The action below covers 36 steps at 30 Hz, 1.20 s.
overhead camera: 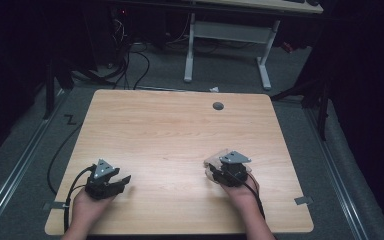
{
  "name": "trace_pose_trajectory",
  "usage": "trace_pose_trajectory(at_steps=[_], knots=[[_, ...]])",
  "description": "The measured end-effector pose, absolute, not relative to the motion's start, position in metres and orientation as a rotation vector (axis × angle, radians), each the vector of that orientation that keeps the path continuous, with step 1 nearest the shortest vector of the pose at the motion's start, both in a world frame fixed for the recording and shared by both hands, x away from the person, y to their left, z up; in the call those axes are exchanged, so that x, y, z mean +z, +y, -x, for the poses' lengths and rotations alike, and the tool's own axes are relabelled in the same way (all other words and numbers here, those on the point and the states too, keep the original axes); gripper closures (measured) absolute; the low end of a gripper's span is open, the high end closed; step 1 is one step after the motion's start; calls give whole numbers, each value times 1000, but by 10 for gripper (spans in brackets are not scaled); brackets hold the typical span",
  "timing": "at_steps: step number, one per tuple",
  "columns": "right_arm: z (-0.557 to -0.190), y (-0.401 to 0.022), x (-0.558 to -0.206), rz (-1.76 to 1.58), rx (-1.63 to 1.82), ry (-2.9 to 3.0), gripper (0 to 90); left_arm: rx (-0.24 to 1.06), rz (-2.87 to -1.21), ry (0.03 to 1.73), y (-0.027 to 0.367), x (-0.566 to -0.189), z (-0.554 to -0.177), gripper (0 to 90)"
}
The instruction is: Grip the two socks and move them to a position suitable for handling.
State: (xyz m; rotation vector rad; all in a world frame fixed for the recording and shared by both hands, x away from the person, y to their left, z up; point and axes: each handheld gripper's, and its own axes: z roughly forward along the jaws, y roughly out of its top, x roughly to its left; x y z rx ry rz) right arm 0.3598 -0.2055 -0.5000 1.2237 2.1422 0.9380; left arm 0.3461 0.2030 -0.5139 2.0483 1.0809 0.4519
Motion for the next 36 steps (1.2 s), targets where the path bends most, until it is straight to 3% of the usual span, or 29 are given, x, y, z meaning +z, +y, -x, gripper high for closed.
trace_pose_trajectory(at_steps=[7,10,13,18,20,27,36], knots=[[-375,-191,-518,-1268,863,2221,475,451,-2035,1087,207,-513,-346,461],[-376,-188,-523,-1267,814,2241,507,449,-2038,1086,205,-513,-346,462],[-375,-188,-523,-1271,815,2232,572,450,-2043,1081,204,-514,-346,461],[-375,-192,-525,-1281,822,2210,771,446,-2055,1075,202,-515,-346,461],[-375,-192,-525,-1270,812,2204,803,445,-2057,1076,202,-515,-346,461],[-373,-190,-523,-1233,813,2189,836,446,-2045,1077,202,-514,-345,463],[-361,-176,-490,-1122,962,2106,837,460,-2050,1053,198,-512,-341,463]])
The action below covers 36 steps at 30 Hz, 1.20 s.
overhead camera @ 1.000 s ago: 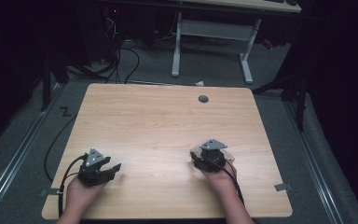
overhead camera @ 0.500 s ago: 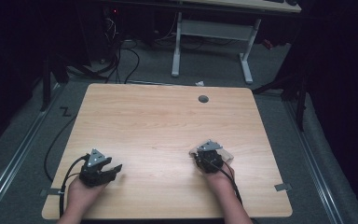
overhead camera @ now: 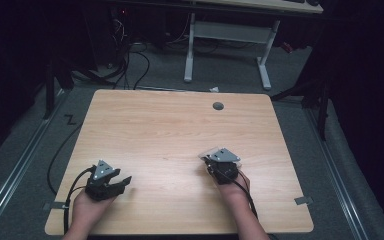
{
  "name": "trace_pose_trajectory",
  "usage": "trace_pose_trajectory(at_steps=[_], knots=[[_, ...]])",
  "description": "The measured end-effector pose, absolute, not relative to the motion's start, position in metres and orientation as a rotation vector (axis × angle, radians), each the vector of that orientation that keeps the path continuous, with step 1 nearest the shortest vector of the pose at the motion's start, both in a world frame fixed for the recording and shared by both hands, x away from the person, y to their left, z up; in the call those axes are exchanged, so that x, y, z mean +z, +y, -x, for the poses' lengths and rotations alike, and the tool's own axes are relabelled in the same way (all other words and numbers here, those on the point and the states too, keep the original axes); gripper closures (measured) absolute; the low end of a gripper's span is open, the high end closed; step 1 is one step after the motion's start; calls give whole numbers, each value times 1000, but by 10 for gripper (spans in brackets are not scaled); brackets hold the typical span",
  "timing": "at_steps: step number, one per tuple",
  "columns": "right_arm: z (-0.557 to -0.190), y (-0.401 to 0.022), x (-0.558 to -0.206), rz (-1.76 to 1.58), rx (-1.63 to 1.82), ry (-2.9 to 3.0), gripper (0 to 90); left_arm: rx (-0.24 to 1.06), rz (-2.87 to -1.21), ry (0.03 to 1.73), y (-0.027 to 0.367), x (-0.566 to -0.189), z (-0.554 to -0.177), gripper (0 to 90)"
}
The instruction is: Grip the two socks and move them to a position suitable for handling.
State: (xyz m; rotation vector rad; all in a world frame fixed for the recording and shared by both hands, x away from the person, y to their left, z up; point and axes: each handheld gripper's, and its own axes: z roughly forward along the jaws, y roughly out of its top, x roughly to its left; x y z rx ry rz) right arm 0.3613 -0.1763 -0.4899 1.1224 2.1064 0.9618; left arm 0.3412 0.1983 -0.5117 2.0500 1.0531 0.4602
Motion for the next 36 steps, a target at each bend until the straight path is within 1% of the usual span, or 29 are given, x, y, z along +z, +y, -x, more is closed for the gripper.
trace_pose_trajectory(at_steps=[3,4,5,6,7,8,9,10,13,14,15,16,17,18,19,21,22,23,24,26,28,29,30,31,32,34,36], knots=[[-360,-168,-489,-1080,974,2134,836,460,-2051,1045,196,-512,-341,462],[-358,-157,-492,-1050,985,2177,834,456,-2058,1040,194,-512,-341,461],[-358,-157,-492,-1050,985,2177,834,456,-2058,1040,194,-512,-341,460],[-355,-145,-495,-1020,998,2216,833,458,-2069,1027,191,-513,-339,460],[-355,-145,-495,-1020,998,2216,833,458,-2069,1027,191,-513,-339,460],[-350,-132,-498,-974,1008,2263,831,459,-2075,1014,189,-513,-337,459],[-350,-132,-498,-974,1008,2263,831,459,-2075,1014,189,-513,-337,459],[-345,-120,-501,-925,1015,2305,828,453,-2081,1010,187,-513,-337,459],[-341,-109,-503,-901,1036,2347,820,452,-2083,1009,185,-514,-337,458],[-336,-101,-504,-877,1064,2372,800,454,-2090,1001,184,-513,-336,459],[-336,-101,-504,-877,1064,2372,800,454,-2090,1001,184,-513,-336,458],[-333,-95,-504,-856,1090,2399,734,456,-2094,994,183,-513,-336,458],[-333,-95,-504,-856,1090,2399,734,456,-2094,994,183,-513,-336,458],[-330,-94,-502,-844,1107,2395,677,452,-2094,994,183,-513,-336,458],[-330,-94,-502,-844,1107,2395,677,452,-2094,994,183,-513,-336,458],[-327,-97,-496,-849,1127,2377,642,447,-2097,993,182,-514,-335,457],[-324,-103,-490,-849,1137,2362,616,446,-2107,985,181,-515,-336,457],[-324,-103,-490,-849,1137,2362,616,446,-2107,985,181,-515,-336,456],[-320,-112,-486,-846,1114,2335,604,447,-2107,987,180,-515,-336,456],[-317,-125,-485,-862,1102,2309,610,444,-2111,988,180,-516,-337,456],[-318,-138,-488,-888,1058,2286,641,443,-2110,988,181,-516,-338,456],[-318,-138,-488,-888,1058,2286,641,443,-2110,988,181,-516,-338,456],[-324,-149,-495,-942,1033,2300,730,441,-2106,988,180,-516,-338,457],[-324,-149,-495,-942,1033,2300,730,441,-2106,988,180,-516,-338,461],[-329,-153,-501,-968,1024,2324,809,443,-2107,982,179,-515,-338,464],[-331,-150,-504,-964,1024,2353,822,443,-2110,974,178,-515,-337,465],[-331,-145,-507,-961,1010,2380,807,444,-2114,969,177,-515,-336,464]])
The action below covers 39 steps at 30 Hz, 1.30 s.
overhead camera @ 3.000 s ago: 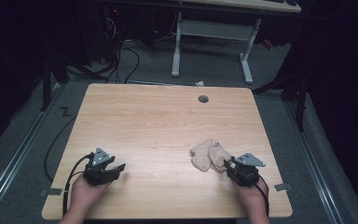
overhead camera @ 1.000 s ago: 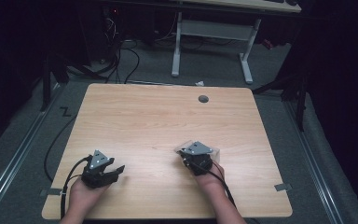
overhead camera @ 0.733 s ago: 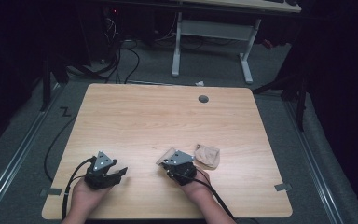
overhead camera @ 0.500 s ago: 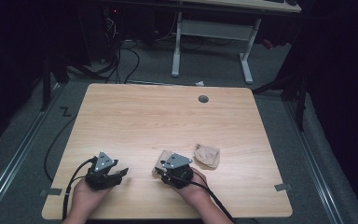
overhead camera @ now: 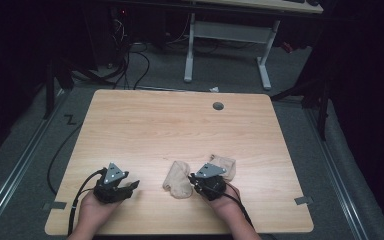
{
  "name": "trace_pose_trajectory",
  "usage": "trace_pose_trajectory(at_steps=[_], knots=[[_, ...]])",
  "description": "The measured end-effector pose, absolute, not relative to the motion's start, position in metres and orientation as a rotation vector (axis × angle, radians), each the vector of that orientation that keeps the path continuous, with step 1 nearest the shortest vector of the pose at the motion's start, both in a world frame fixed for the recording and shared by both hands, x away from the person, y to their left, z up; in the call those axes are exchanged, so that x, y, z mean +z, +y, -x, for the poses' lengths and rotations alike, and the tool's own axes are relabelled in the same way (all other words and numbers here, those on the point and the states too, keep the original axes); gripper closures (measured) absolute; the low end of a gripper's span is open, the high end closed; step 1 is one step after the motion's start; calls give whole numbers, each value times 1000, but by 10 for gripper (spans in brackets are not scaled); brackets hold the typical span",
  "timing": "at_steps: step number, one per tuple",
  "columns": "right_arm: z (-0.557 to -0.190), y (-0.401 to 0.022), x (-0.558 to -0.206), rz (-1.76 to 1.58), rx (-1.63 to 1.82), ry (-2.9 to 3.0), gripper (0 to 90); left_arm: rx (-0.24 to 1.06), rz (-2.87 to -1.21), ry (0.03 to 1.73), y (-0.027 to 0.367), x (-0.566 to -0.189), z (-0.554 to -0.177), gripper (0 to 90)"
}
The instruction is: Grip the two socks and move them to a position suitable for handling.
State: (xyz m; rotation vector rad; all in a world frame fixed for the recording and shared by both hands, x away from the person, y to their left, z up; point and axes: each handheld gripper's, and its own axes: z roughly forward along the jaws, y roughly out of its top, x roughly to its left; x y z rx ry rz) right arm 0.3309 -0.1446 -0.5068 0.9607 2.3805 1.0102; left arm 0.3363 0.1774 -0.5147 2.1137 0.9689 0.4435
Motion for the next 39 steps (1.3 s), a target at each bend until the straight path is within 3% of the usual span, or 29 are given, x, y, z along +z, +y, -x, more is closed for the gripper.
trace_pose_trajectory(at_steps=[3,9,25,29,39], knots=[[-330,-141,-513,-942,948,2407,773,441,-2118,965,178,-515,-336,465],[-331,-142,-518,-961,948,2450,779,438,-2103,965,180,-514,-335,553],[-309,-97,-513,-776,1030,2547,782,433,-2093,971,181,-512,-336,550],[-329,-122,-503,-904,1024,2388,893,436,-2090,971,183,-512,-336,550],[-350,-123,-521,-932,908,2426,898,434,-2091,971,182,-512,-336,548]])
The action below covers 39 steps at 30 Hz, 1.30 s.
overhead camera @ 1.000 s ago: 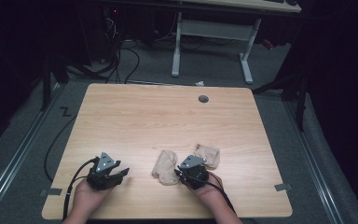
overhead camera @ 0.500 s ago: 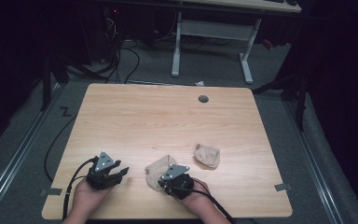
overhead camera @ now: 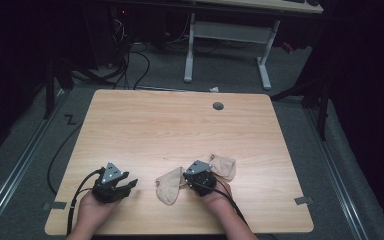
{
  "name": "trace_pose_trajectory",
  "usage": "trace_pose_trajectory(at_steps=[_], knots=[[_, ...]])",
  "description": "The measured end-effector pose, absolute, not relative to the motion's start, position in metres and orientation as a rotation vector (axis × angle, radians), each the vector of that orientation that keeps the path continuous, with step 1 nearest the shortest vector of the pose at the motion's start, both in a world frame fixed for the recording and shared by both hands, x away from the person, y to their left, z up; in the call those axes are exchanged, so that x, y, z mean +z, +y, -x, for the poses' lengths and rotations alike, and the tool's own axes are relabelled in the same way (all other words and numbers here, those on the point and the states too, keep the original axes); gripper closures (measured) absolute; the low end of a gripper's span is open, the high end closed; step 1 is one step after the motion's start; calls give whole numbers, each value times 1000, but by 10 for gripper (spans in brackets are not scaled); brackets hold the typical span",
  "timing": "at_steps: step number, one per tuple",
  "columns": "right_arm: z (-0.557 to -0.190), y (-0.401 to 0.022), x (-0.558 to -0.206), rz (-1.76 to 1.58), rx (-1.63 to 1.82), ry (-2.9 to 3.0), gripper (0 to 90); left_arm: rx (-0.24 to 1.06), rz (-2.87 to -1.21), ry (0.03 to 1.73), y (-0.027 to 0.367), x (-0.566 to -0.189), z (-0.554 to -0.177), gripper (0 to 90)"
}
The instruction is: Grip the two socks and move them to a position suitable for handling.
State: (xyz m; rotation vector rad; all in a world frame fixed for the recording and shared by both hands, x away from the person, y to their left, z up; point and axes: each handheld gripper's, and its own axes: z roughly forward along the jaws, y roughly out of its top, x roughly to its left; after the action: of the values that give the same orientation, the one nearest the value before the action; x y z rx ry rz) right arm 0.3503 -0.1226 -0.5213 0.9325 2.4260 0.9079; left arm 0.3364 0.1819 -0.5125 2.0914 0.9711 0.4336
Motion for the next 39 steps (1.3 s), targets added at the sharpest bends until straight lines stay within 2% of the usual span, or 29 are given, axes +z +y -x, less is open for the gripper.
trace_pose_trajectory(at_steps=[8,13,20,27,31,36,37,38,39], knots=[[-300,-95,-517,-734,1012,2582,867,433,-2080,983,185,-512,-337,547],[-313,-104,-499,-813,1091,2440,853,433,-2080,982,185,-512,-338,547],[-329,-104,-511,-849,989,2445,838,434,-2085,978,185,-512,-338,547],[-303,-115,-519,-843,930,2514,835,429,-2070,997,189,-511,-339,544],[-294,-114,-516,-840,963,2524,802,435,-2077,990,187,-511,-339,544],[-300,-100,-496,-830,1068,2450,759,437,-2083,997,186,-513,-341,544],[-304,-83,-492,-795,1084,2454,725,448,-2083,1009,186,-513,-341,544],[-304,-83,-492,-795,1084,2454,725,448,-2083,1009,186,-513,-341,545],[-310,-65,-496,-783,1089,2474,678,453,-2073,1030,188,-513,-342,545]])
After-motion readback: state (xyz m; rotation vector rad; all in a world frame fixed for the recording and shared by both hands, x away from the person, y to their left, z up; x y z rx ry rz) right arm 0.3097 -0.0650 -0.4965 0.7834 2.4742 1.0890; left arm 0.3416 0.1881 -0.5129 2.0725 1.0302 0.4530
